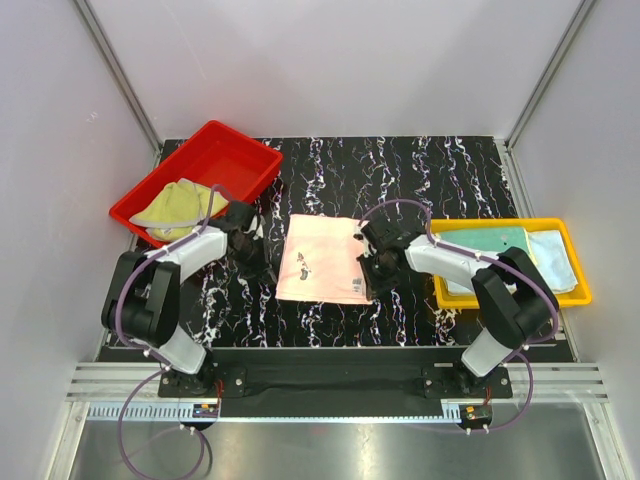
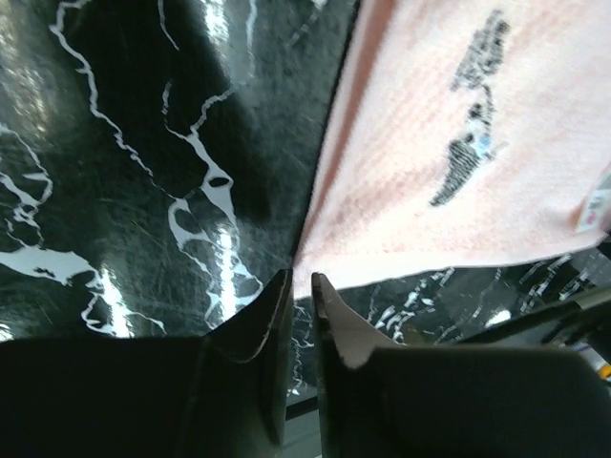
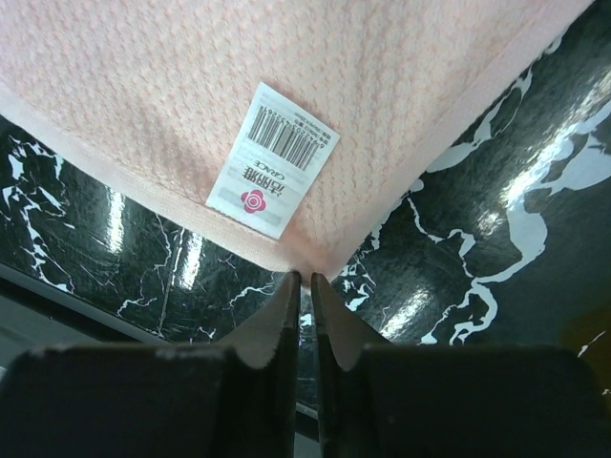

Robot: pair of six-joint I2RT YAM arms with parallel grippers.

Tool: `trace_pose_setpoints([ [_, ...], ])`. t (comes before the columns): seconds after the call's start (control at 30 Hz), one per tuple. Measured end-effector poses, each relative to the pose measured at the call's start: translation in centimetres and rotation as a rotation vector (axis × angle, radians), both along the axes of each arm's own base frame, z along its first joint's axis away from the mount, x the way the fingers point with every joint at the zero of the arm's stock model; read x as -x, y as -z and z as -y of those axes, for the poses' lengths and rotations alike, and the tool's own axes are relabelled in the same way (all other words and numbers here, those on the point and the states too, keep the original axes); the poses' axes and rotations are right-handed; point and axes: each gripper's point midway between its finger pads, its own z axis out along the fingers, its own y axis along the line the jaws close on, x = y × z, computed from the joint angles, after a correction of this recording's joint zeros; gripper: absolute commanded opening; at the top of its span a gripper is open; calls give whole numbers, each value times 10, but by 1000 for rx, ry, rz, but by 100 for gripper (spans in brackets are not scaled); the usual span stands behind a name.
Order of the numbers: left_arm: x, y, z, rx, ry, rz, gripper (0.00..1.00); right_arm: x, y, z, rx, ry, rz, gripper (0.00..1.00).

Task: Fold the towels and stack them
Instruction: Fold the towel

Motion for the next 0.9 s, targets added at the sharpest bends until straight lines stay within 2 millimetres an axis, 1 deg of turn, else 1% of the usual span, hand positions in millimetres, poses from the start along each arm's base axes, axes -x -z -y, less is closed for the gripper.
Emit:
trace_pose_setpoints([
  [0.07, 3, -6, 3, 29, 7, 10, 23, 5, 2, 2, 8, 10, -20, 22],
  [0.1, 5, -10, 6, 49, 12, 13, 25, 7, 2, 4, 14, 14, -30, 31],
  [0.13, 6, -12, 8, 64, 16, 16, 26, 8, 2, 5, 18, 21, -37, 34],
  [0.17, 8, -14, 9, 75, 19, 16, 28, 9, 2, 7, 25, 28, -41, 36],
  [0.3, 11, -12, 12, 93, 25, 12, 32, 10, -1, 11, 50, 87, -48, 36],
  [0.33, 11, -10, 12, 94, 23, 10, 34, 9, -3, 11, 49, 108, -46, 35],
  [0.47, 11, -2, 11, 86, 14, -2, 34, 3, -8, 8, 35, 191, -28, 31],
  [0.6, 11, 8, 9, 64, 6, -23, 35, -7, -9, 3, 13, 233, 2, 31],
  [0.73, 12, 12, 7, 57, -2, -23, 35, -9, -4, 1, -4, 256, 9, 32],
  [0.9, 12, 14, 9, 58, -3, -24, 35, -2, 7, 6, 12, 282, -14, 31],
])
